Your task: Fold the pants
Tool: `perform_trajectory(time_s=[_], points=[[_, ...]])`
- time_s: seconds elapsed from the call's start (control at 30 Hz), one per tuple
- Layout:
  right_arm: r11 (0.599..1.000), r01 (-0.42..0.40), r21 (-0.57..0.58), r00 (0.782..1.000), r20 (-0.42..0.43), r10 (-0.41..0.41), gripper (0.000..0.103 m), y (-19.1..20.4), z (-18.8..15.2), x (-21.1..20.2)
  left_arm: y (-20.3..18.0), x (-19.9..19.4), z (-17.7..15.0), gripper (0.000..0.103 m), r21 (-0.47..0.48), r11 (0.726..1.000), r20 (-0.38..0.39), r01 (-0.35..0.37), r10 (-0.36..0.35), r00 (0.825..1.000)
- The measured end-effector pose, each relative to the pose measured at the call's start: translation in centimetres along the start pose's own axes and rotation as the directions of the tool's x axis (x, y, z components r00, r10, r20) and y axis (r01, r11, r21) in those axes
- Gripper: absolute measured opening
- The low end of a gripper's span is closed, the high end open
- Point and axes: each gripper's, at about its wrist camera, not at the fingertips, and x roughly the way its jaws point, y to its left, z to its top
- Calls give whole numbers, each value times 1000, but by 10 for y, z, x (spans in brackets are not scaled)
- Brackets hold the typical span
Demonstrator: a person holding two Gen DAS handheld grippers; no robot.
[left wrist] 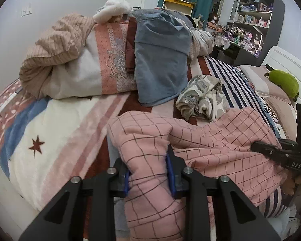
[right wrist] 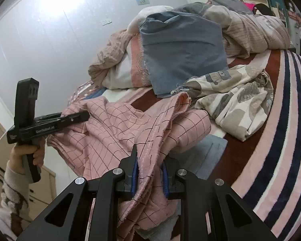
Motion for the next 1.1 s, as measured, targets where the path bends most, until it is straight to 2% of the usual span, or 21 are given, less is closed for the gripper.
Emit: perform_trajectory(time_s=[0.07, 0.17, 0.27, 0.4, 0.57, 0.7, 0.77, 0.83, 0.9, 0.97, 1.03, 1.1], points=[[1000, 7, -4, 1000, -16, -7, 14, 0, -4, 6, 0, 6, -2, 26, 15, 1000, -20, -10, 11, 1000], [1000, 23, -7, 999, -48, -23, 16, -4, -14, 15, -1, 16, -9, 33, 40, 998, -64, -47, 50, 997], [999, 33, -1, 998, -54, -33, 21, -9, -20, 18, 1, 19, -17, 41, 40, 997, -67, -71, 74, 995], [999, 42, -11, 998, -54, -43, 27, -11, -25, 17, 1, 18, -21, 59, 48, 991, -57, -124, 127, 990], [998, 52, -33, 998, -43, -54, 28, -11, -27, 10, -3, 9, -22, 60, 61, 983, -44, -174, 177, 983], [998, 56, -41, 998, -38, -58, 28, -10, -28, 3, -11, 1, -26, 60, 62, 970, -29, -237, 239, 971], [996, 67, -61, 997, -31, -69, 29, -8, -29, -3, -18, -7, -28, 61, 57, 965, -10, -257, 258, 966], [993, 77, -85, 997, -18, -79, 35, -5, -32, -9, -23, -15, -30, 67, 53, 961, 10, -273, 273, 962], [990, 92, -107, 996, 6, -92, 43, -3, -35, -17, -33, -26, -32, 68, 59, 951, 41, -304, 302, 952], [986, 107, -127, 994, 25, -104, 47, -2, -38, -27, -44, -36, -34, 69, 62, 945, 72, -320, 315, 946], [983, 130, -131, 991, 52, -124, 50, -3, -42, -38, -58, -48, -36, 74, 59, 944, 114, -324, 316, 942], [981, 141, -132, 988, 82, -131, 60, -6, -47, -50, -74, -62, -39, 81, 44, 942, 178, -332, 320, 931]])
